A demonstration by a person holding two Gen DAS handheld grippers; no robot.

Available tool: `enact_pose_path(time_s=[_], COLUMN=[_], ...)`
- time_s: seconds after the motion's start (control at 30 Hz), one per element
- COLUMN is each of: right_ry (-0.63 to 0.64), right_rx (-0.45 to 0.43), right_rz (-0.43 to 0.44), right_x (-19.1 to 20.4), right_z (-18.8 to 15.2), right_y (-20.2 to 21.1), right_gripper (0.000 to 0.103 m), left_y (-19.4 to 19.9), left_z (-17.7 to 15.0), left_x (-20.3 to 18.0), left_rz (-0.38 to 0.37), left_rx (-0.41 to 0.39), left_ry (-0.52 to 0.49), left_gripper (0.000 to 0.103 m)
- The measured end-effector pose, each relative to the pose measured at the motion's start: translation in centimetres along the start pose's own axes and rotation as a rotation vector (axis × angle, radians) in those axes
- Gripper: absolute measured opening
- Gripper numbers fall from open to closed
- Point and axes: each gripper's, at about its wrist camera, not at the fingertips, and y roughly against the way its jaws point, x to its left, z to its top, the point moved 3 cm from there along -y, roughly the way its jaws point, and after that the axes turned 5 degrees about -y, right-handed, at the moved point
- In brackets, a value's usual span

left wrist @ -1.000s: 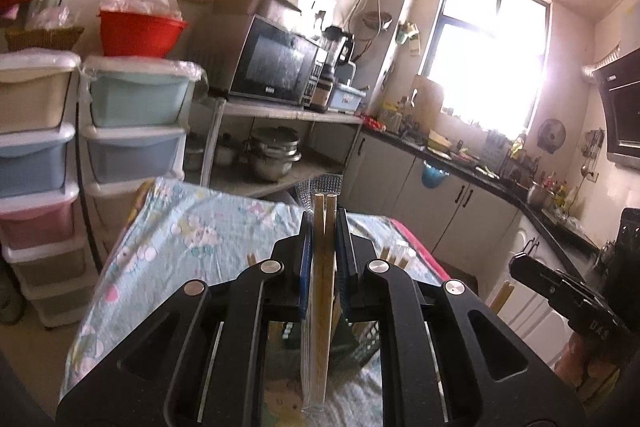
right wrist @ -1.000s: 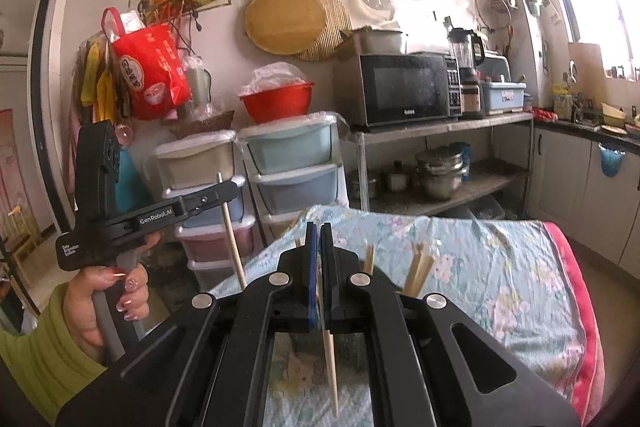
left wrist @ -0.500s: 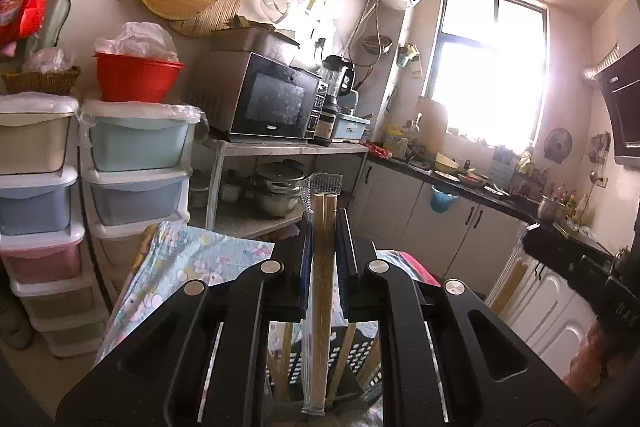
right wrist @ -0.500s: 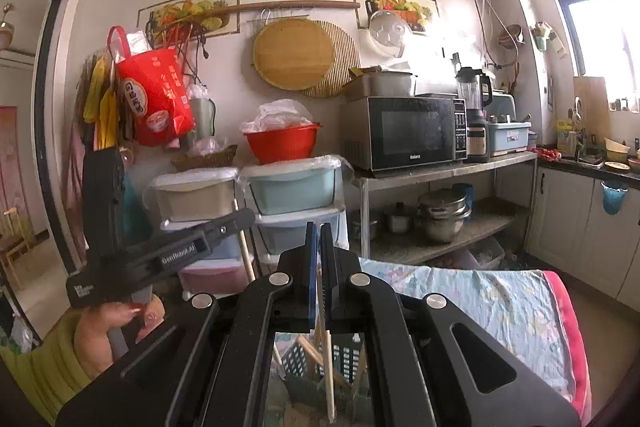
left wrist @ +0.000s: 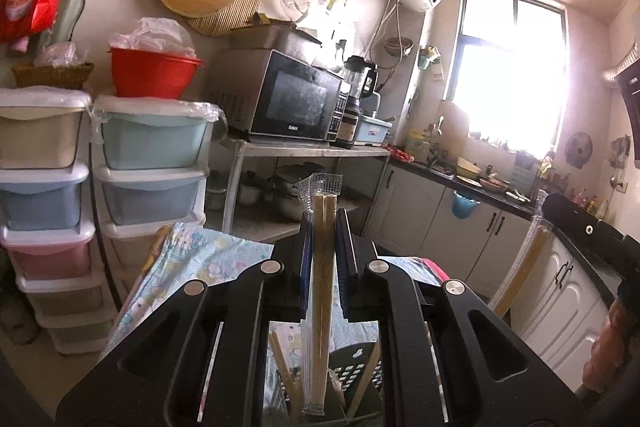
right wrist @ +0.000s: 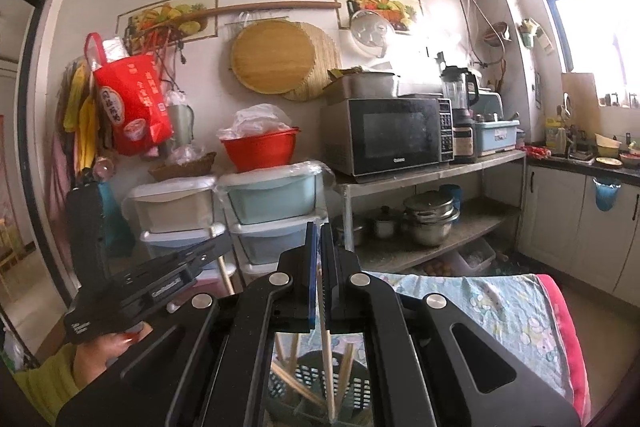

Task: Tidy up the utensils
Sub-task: 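Lift the held chopsticks upright with both tools and carry them above the caddy, then lower both chopsticks into the caddy and open both tools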

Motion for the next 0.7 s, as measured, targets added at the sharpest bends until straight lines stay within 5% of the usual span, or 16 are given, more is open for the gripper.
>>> enact_pose_path(time_s=[0.7], right_ry=[-0.051], right_rx=[0.099], right_rz=[-0.052], right_x=[-3.2], right_z=[-5.1], right_y=[-5.2], right_gripper=[0.002], left_y=[-4.0], left_z=[-4.6], left_x=[-1.6], left_rz=[0.017], left_rx=[0.077], left_ry=[-0.093], left_gripper=[0.007])
